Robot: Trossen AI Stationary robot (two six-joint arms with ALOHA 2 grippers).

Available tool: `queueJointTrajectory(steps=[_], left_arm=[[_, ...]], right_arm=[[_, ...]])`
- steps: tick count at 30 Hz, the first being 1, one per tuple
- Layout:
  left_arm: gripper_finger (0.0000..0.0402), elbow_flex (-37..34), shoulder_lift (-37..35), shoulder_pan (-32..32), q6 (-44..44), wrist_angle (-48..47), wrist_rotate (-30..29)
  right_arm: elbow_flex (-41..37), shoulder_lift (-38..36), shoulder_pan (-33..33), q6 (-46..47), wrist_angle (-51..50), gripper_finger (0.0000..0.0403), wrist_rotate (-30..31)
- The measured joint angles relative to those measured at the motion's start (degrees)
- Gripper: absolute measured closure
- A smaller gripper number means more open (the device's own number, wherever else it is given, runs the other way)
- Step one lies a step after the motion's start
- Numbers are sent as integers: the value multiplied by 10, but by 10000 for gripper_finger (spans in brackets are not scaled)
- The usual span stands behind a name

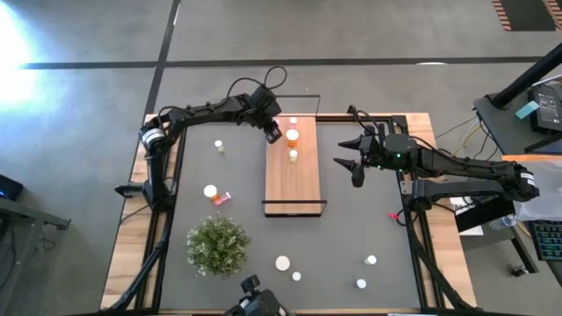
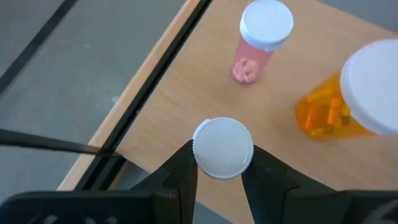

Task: Pick and place medicine bottles onto shelf by color
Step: Put the top pink pill bottle on the shelf aligned with the other pink pill bottle

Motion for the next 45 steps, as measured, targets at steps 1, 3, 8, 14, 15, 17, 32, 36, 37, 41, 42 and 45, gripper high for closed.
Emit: queueJointTrajectory(steps=[1,3,8,14,15,17,32,36,37,41,42,45], left_arm=[[311,2,0,0,0,-3,0],[311,6,0,1,0,1,0],[311,5,0,1,0,-1,7],[302,5,0,1,0,-1,9],[301,5,0,1,0,0,10],[300,5,1,1,0,-1,10],[299,-2,1,0,0,1,12],[298,-2,1,0,0,7,12],[298,-2,1,0,0,9,12],[298,-4,1,0,0,15,12],[298,-4,1,0,0,17,12],[298,-5,1,0,0,17,12]], right_arm=[[0,0,0,0,0,154,0],[0,0,0,0,0,154,0],[0,0,0,0,0,154,0],[0,0,0,0,0,154,0],[0,0,0,0,0,154,0],[0,0,0,0,0,154,0],[0,0,0,0,0,154,0],[0,0,0,0,0,154,0],[0,0,0,0,0,154,0],[0,0,0,0,0,154,0],[0,0,0,0,0,154,0],[0,0,0,0,0,154,0]])
